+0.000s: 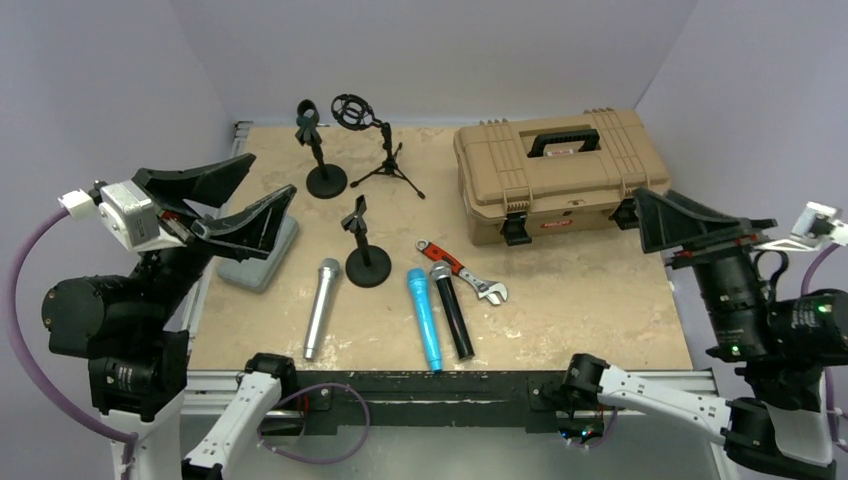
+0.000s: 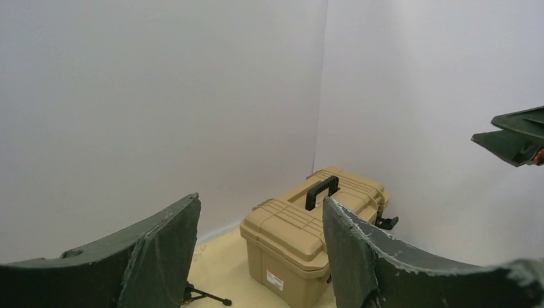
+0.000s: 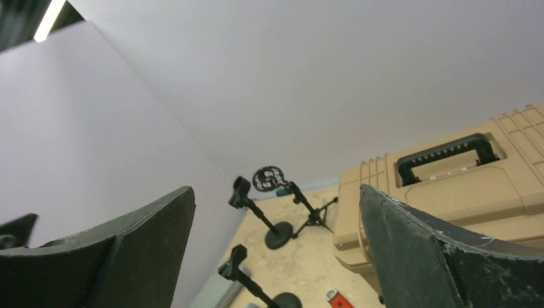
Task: Remove the microphone from the stand
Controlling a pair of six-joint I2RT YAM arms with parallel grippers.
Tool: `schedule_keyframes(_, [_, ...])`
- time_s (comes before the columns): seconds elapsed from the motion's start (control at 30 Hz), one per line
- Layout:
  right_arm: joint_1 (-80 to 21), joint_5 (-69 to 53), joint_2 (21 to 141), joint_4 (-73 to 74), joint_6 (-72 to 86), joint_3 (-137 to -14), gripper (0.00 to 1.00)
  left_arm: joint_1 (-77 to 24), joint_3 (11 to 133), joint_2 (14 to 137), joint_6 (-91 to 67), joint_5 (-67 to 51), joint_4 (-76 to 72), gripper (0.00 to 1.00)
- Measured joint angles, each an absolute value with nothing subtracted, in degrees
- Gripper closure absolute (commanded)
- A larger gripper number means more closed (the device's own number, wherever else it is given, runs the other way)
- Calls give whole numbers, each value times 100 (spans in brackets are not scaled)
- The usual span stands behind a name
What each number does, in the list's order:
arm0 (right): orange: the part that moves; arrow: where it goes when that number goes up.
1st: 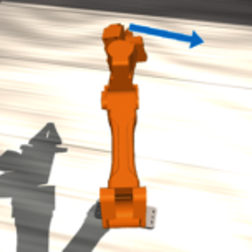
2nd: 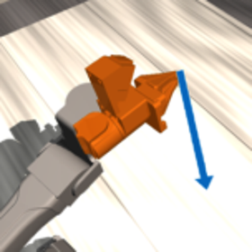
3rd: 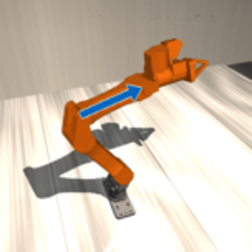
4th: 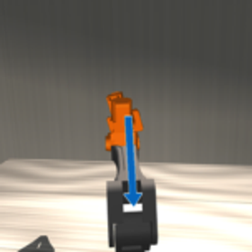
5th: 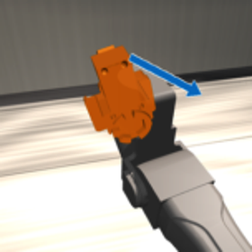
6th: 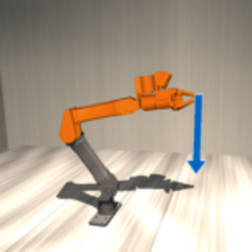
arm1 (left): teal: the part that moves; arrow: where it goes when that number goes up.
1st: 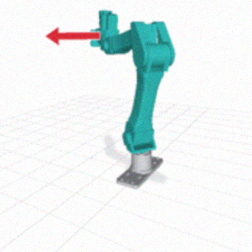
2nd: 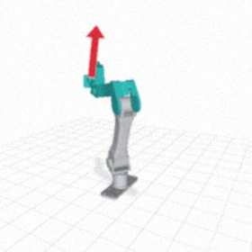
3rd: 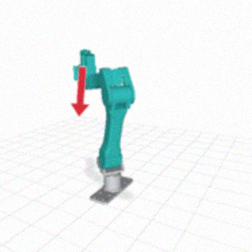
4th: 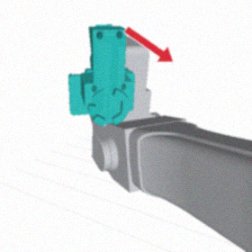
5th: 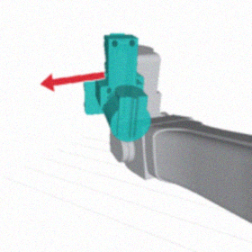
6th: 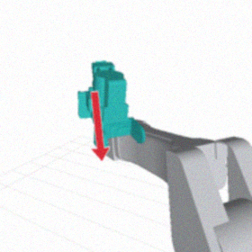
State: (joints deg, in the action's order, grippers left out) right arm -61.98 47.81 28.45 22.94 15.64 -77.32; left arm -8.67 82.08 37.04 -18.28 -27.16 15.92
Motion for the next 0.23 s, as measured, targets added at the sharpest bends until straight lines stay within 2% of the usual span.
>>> schedule_keyframes(0.23, [-6198,4528,2128,1597,1350,-7452,1,-867,8071,3754,-1846,-2720,1529,31])
